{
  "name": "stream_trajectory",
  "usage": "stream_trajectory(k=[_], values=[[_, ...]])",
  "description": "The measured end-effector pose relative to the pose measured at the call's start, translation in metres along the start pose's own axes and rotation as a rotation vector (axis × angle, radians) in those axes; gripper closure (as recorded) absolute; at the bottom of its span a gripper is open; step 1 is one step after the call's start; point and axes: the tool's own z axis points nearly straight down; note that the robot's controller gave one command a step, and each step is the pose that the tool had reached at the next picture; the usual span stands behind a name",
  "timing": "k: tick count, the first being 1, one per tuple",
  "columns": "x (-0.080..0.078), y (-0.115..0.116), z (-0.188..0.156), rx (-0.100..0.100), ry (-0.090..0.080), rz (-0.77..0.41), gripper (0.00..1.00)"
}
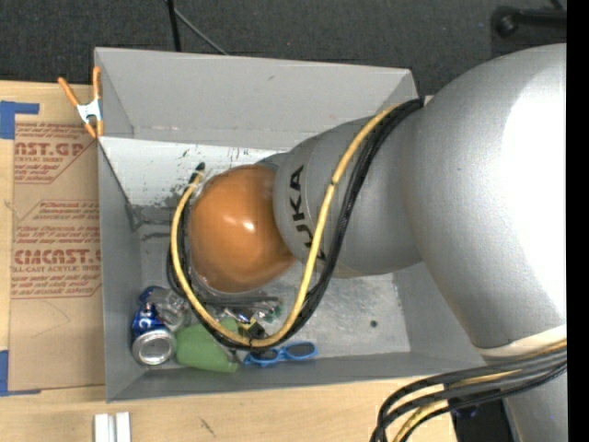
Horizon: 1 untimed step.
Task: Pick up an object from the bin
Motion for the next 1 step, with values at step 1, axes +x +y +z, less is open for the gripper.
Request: stream_trajectory(k=[1], values=[[-0.0030,-0.0026,0.0228,0.010,0.004,-0.232,0.00]])
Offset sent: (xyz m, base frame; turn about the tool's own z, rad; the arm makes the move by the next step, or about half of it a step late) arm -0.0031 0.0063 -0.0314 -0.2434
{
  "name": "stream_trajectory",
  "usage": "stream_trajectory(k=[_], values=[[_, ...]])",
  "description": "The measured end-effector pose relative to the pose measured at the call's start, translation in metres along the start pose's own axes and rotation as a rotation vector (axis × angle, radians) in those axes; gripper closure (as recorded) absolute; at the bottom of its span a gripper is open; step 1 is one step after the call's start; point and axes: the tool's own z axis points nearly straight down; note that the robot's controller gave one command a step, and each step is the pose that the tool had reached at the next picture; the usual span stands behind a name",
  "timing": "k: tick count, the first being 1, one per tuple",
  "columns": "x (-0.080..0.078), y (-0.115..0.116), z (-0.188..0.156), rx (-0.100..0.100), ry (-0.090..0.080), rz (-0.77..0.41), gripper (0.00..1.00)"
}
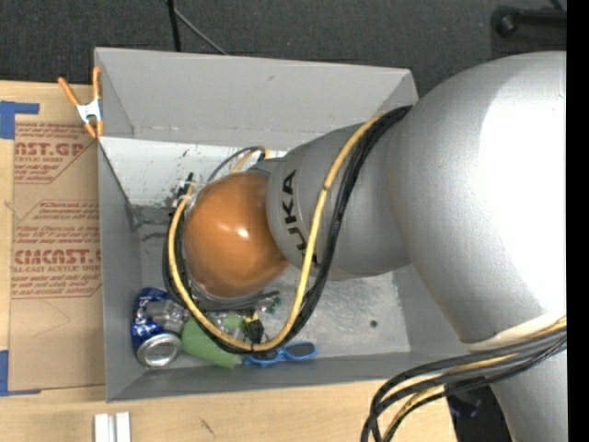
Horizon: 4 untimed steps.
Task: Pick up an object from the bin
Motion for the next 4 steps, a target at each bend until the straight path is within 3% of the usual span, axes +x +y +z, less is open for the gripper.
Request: stream_trajectory(k=[1,2,3,4], values=[[0.024,-0.007,0.005,-0.009,-0.013,-0.117,0.00],[0.024,-0.007,0.005,-0.010,-0.012,-0.117,1.00],[0.022,-0.008,0.003,-0.012,-0.009,-0.115,1.00],[0.018,-0.009,-0.013,-0.006,-0.020,-0.113,1.00]])
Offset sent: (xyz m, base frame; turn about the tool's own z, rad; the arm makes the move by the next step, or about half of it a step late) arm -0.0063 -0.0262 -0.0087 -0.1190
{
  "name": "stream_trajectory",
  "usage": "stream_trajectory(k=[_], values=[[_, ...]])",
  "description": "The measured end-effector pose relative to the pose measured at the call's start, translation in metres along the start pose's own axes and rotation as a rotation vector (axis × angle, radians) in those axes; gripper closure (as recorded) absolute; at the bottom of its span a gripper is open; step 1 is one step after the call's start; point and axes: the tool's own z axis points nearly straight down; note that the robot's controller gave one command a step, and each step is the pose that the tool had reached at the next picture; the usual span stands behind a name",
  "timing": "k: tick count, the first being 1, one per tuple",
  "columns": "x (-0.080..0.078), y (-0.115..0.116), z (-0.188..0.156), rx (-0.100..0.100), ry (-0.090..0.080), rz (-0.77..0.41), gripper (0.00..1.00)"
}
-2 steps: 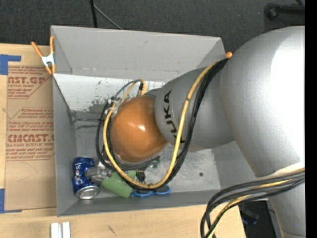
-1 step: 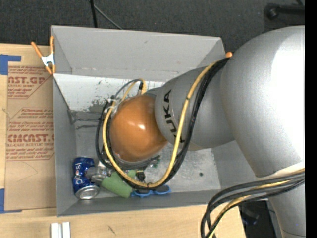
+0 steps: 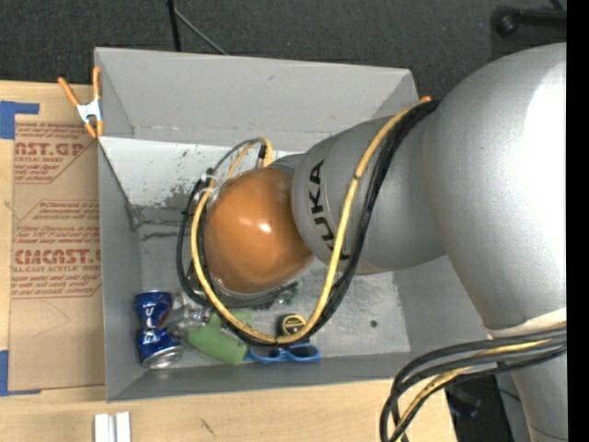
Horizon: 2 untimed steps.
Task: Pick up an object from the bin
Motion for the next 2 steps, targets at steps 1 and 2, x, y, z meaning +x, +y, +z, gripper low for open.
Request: stream_trajectory(k=[1,2], values=[[-0.002,0.000,-0.042,-0.005,0.007,0.001,1.00],[-0.004,0.000,-0.085,-0.005,0.007,0.003,1.00]])
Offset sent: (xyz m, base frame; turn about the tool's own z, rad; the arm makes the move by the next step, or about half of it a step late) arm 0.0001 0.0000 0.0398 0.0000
